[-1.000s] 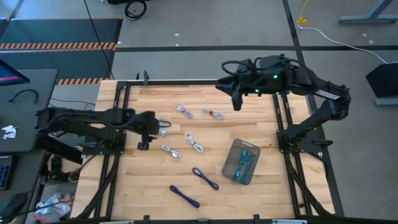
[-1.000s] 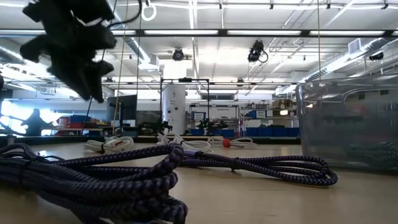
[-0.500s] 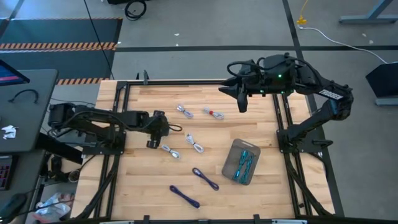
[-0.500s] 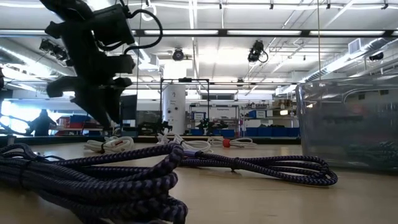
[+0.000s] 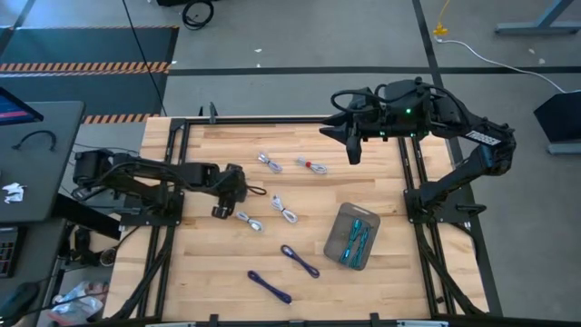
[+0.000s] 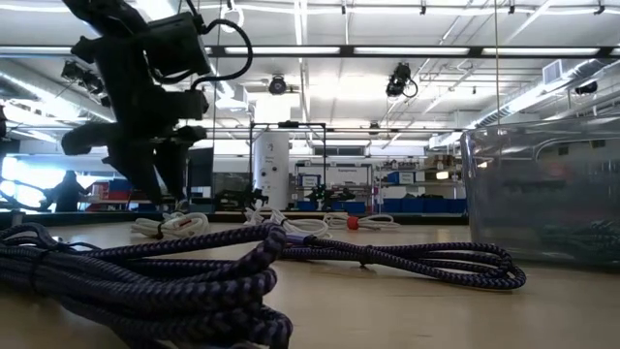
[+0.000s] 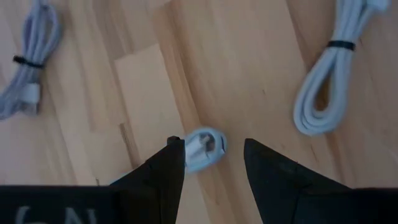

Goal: Pick and place USB-C Cables
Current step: Put the bottom light blue charger cable into the gray bin

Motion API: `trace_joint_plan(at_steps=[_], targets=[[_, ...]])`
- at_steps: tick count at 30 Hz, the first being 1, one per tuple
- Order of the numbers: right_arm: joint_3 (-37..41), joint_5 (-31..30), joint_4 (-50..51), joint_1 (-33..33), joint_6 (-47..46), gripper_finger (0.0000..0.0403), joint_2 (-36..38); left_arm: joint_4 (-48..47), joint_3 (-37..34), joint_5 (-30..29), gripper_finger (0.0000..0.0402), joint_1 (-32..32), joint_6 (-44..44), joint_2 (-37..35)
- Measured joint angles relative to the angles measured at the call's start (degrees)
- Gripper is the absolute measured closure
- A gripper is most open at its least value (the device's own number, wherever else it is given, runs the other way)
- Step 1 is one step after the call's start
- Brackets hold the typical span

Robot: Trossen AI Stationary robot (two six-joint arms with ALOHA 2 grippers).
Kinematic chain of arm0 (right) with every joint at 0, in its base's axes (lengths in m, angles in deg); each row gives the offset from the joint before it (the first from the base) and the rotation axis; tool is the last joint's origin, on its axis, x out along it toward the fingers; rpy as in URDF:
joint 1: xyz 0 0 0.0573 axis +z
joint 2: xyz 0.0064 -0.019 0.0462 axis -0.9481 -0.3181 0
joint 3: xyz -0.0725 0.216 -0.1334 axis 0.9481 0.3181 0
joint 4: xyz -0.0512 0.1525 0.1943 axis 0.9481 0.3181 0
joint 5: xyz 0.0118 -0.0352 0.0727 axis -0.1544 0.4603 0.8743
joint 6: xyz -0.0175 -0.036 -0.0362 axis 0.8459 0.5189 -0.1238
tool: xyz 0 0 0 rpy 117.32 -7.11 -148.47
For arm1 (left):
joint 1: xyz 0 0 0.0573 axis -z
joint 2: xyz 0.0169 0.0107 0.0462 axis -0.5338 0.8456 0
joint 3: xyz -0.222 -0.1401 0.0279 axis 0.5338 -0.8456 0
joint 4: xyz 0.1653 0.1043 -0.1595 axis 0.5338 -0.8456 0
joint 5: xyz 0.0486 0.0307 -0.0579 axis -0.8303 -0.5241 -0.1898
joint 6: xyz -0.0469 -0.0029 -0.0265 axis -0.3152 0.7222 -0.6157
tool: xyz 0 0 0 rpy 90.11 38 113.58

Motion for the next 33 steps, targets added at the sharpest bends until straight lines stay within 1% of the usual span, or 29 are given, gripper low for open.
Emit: trace_joint_plan(at_steps=[2,8,17,23,25,27,29,33], targets=[[0.0,0.0,0.0,0.0,0.0,0.027,0.0,-0.5,-0.1,0.0,0.023,0.0,0.8,0.6],[0.0,0.0,-0.3,0.0,0.0,0.027,0.0,2.8,0.0,0.0,0.023,0.0,0.9,3.7],[0.0,0.2,-0.3,0.1,0.0,0.027,0.0,4.5,0.0,-0.9,0.023,-0.1,1.0,9.1],[0.0,1.1,-0.4,0.1,0.0,0.027,0.0,4.6,0.2,-1.5,0.0233,-0.1,0.3,10.5],[0.0,1.1,-0.3,0.1,0.0,0.027,0.0,4.5,0.2,-2.1,0.0247,0.0,-0.8,10.5],[0.0,1.1,-0.3,0.1,0.0,0.027,0.0,4.4,0.1,-2.6,0.0272,0.0,-1.8,10.5],[0.0,1.1,-0.3,0.1,0.0,0.027,0.0,4.2,0.1,-2.6,0.0303,0.0,-2.7,10.6],[0.0,1.1,-0.3,0.1,0.0,0.027,0.0,4.4,0.1,-3.3,0.038,0.1,-5.7,10.6]])
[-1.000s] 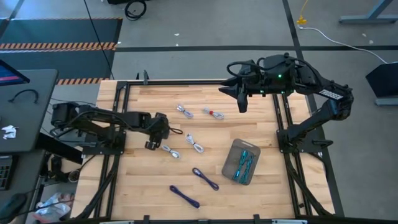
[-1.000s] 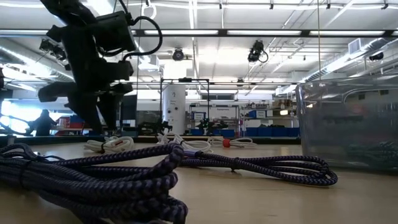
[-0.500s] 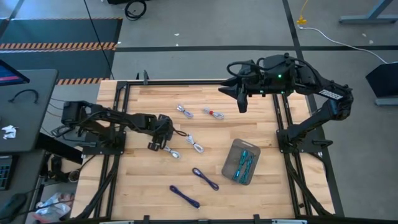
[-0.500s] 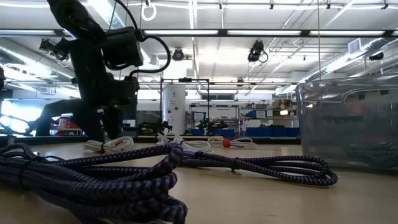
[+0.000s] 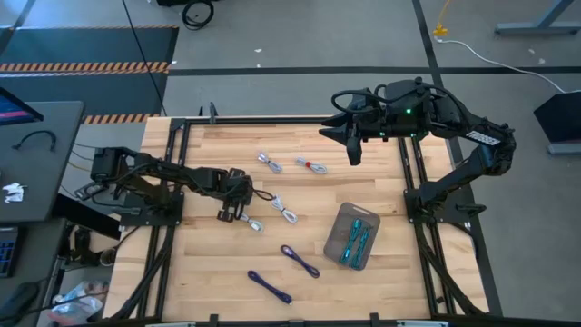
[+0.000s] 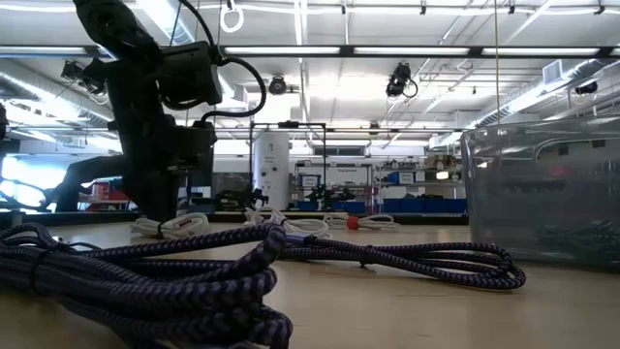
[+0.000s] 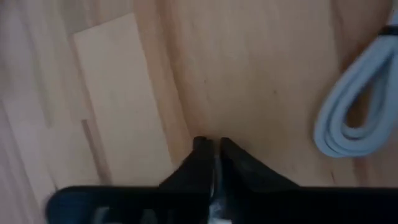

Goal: Pick and place USB-C Cables
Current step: Put the bottom light blue charger cable into the gray bin

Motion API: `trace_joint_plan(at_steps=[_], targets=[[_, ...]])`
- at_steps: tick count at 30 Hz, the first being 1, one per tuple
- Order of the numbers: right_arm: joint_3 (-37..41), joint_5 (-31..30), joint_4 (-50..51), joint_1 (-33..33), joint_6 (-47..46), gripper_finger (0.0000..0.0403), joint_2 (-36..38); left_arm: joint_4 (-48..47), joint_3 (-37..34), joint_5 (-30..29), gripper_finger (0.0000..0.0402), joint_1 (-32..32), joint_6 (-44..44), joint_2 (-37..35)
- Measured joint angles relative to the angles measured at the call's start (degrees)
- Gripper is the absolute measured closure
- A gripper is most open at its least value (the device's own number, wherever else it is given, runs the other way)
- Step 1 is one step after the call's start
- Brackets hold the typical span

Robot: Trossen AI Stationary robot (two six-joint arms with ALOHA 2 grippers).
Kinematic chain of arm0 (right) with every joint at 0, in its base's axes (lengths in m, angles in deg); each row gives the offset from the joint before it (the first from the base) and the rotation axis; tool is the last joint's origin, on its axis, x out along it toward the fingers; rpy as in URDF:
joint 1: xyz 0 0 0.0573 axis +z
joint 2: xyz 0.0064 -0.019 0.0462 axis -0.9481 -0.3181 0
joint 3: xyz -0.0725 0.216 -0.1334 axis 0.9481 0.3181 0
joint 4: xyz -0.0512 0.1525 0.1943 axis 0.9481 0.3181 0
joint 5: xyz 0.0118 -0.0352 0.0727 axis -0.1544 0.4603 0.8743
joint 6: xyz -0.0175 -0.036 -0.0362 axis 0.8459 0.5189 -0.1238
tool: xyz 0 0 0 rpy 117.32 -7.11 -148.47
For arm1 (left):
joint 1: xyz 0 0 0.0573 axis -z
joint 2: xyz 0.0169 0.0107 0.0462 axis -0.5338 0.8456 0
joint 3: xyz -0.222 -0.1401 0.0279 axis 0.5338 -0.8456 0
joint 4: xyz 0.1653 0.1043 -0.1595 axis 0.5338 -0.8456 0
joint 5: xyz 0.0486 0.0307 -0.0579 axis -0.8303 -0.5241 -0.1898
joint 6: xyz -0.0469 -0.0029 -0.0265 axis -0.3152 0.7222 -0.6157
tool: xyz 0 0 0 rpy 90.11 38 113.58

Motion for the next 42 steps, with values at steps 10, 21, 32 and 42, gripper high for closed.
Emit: trace_joint_plan(at_steps=[10,21,32,42], targets=[[0.0,0.0,0.0,0.0,-0.2,0.027,0.0,-2.7,5.8,-7.4,0.0391,-0.1,-5.0,0.3],[0.0,0.5,0.3,0.0,1.2,0.027,0.0,-30.8,23.4,-16.6,0.0374,-2.7,-38.8,0.2],[0.0,-0.4,5.8,-0.3,2.9,0.0273,0.0,-20.6,23.7,-5.9,0.0392,-2.0,-39.4,-0.4],[0.0,-19.1,28.2,-1.7,-6.2,0.0358,0.0,-15.6,38.6,-4.9,0.0392,-2.0,-29.2,-2.6]])
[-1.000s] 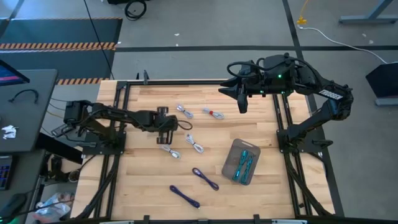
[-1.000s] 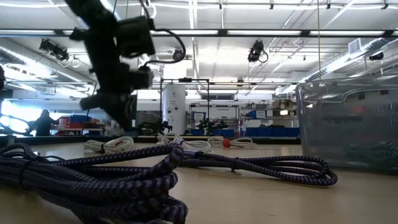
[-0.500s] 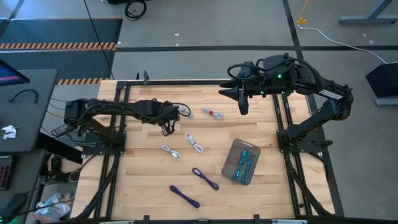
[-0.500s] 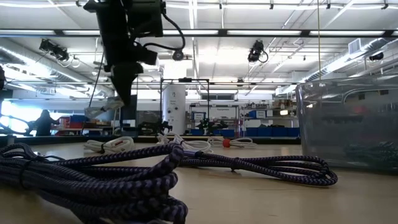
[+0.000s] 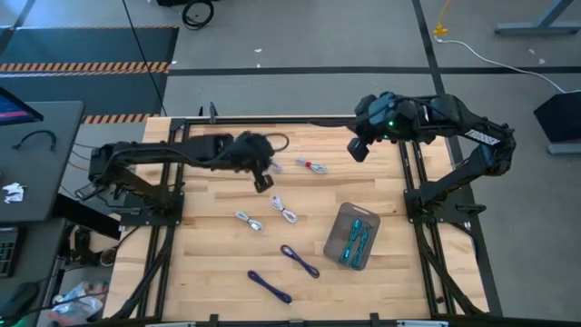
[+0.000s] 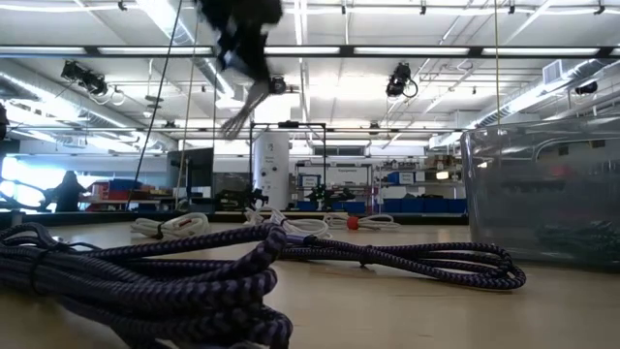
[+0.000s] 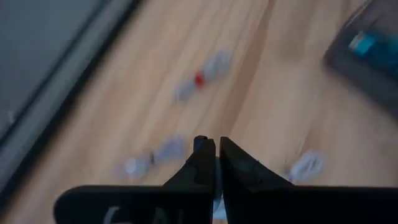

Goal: Pick and place USB-C Cables
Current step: Put the bottom light blue charger cable into the gray bin

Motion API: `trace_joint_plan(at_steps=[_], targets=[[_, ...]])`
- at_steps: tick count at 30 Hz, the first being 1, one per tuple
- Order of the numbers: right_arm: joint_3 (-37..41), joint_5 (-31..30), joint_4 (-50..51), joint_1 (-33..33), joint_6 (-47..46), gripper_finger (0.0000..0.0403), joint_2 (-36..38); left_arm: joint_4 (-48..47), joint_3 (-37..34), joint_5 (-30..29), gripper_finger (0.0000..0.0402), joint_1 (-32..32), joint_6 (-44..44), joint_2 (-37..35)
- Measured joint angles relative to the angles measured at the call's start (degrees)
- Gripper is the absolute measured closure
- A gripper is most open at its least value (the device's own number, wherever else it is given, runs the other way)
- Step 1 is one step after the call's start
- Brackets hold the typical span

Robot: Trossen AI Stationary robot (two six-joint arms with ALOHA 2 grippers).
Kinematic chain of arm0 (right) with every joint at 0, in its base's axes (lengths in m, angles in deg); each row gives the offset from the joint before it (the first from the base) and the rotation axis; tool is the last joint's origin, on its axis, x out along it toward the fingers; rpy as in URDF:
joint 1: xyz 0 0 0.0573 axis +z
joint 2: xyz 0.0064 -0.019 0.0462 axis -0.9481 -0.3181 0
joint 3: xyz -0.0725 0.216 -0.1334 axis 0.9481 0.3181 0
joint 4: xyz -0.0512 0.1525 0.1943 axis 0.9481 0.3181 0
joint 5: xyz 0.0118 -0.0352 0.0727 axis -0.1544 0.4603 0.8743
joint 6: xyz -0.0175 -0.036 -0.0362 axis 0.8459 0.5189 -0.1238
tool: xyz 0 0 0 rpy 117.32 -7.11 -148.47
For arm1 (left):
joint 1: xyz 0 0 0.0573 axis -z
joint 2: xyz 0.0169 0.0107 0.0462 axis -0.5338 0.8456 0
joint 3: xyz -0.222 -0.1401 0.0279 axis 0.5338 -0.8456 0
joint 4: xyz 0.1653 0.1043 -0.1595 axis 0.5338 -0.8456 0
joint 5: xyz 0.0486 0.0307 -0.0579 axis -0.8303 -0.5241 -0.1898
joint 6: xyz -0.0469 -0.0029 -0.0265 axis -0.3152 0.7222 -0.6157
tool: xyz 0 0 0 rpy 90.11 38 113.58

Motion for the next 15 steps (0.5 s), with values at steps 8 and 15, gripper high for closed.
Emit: trace_joint_plan(at_steps=[8,15], targets=[[0.0,-3.5,1.8,0.0,-1.5,0.0382,0.0,0.2,17.2,-0.1,0.0392,0.1,10.7,-2.2],[0.0,-3.7,-9.7,0.0,7.8,0.0375,-0.3,-0.4,29.6,1.4,0.0392,0.1,17.7,-3.6]])
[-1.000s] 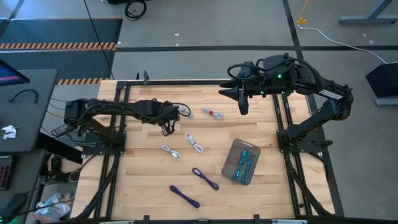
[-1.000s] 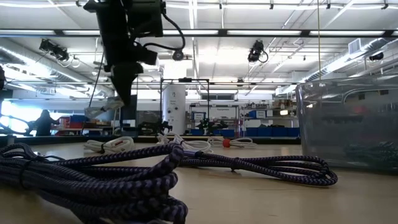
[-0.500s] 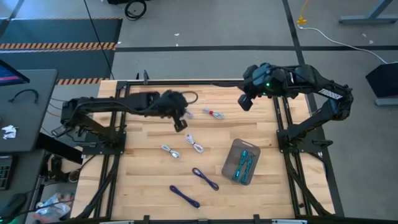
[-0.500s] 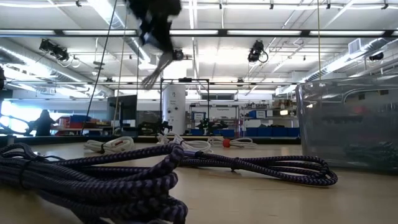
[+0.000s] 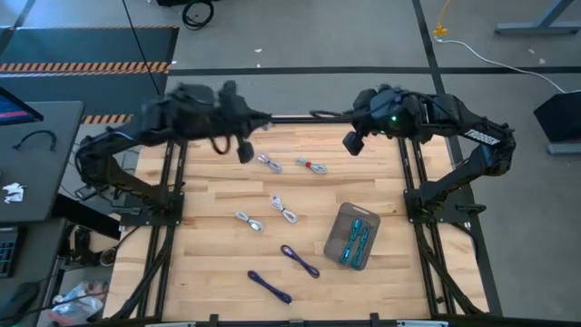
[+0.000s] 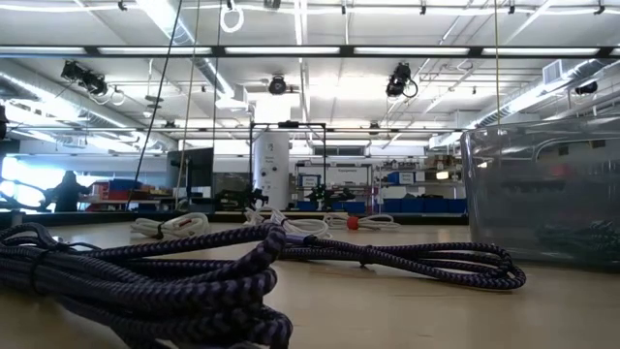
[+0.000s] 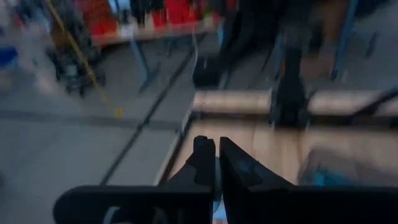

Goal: Pick and place USB-C Cables
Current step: Put the bottom light blue charger cable into the gray bin

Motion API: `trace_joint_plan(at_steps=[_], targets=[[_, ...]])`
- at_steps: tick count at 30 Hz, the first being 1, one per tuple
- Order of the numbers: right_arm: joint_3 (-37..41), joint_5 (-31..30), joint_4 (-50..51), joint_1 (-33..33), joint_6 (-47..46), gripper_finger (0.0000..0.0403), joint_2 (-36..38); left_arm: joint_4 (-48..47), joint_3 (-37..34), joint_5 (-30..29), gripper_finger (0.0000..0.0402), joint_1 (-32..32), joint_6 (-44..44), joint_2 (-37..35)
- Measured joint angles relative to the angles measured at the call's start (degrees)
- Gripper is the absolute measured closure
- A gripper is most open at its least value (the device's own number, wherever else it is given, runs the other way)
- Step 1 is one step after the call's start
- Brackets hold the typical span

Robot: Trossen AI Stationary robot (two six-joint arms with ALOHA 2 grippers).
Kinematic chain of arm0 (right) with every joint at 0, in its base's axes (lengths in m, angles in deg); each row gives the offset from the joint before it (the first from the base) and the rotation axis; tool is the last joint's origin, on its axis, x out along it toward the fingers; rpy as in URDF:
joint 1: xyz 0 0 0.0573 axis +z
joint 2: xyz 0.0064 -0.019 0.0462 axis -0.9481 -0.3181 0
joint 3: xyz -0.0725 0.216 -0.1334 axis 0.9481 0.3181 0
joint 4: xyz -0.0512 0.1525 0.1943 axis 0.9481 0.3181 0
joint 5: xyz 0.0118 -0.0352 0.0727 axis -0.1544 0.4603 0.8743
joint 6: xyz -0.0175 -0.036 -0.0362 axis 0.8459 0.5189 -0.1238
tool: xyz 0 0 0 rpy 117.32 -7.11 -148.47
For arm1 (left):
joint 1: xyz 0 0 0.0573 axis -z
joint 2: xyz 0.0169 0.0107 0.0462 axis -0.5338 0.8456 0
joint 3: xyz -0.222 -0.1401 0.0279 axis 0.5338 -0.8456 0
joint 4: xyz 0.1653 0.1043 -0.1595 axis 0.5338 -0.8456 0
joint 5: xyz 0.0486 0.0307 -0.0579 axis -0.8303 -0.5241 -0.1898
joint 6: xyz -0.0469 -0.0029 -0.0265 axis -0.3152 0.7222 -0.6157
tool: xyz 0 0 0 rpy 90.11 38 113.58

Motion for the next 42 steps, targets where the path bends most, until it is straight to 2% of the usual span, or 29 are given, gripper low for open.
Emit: trace_joint_plan(at_steps=[5,9,11,15,19,24,29,35,42], targets=[[3.4,3.5,-15.8,-0.1,11.3,0.0371,-0.5,-1.8,6.2,3.3,0.0392,0.1,0.2,-0.7],[9.2,6.5,-26.3,-1.0,15.7,0.0353,-0.9,-4.1,7.1,4.1,0.0392,0.7,-1.1,-1.3],[12.4,6.8,-30.8,-1.5,16.1,0.0336,-1.3,-4.1,7.1,4.2,0.0392,1.2,-1.4,-1.3],[18.3,6.8,-45.9,-2.2,19.8,0.0288,-2.7,-4.7,7.1,4.3,0.0392,2.2,-2.0,-1.4],[20.7,7.1,-59.1,-2.3,24.1,0.0238,-6.1,-4.3,7.1,4.2,0.0392,3.0,-2.9,-1.4],[19.0,10.1,-63.0,-2.2,26.5,0.0194,-11.8,-4.4,7.1,4.3,0.0392,3.3,-4.0,-1.4],[14.6,11.1,-64.1,-1.7,27.7,0.0171,-16.9,-4.9,7.1,4.2,0.0392,3.3,-4.7,-1.4],[9.7,12.6,-62.6,-0.6,31.1,0.0162,-18.3,-6.0,7.1,4.3,0.0392,3.3,-5.1,-1.3],[7.7,16.0,-61.4,0.2,29.9,0.0164,-17.9,-6.5,7.0,3.8,0.0392,3.2,-5.0,-1.2]])
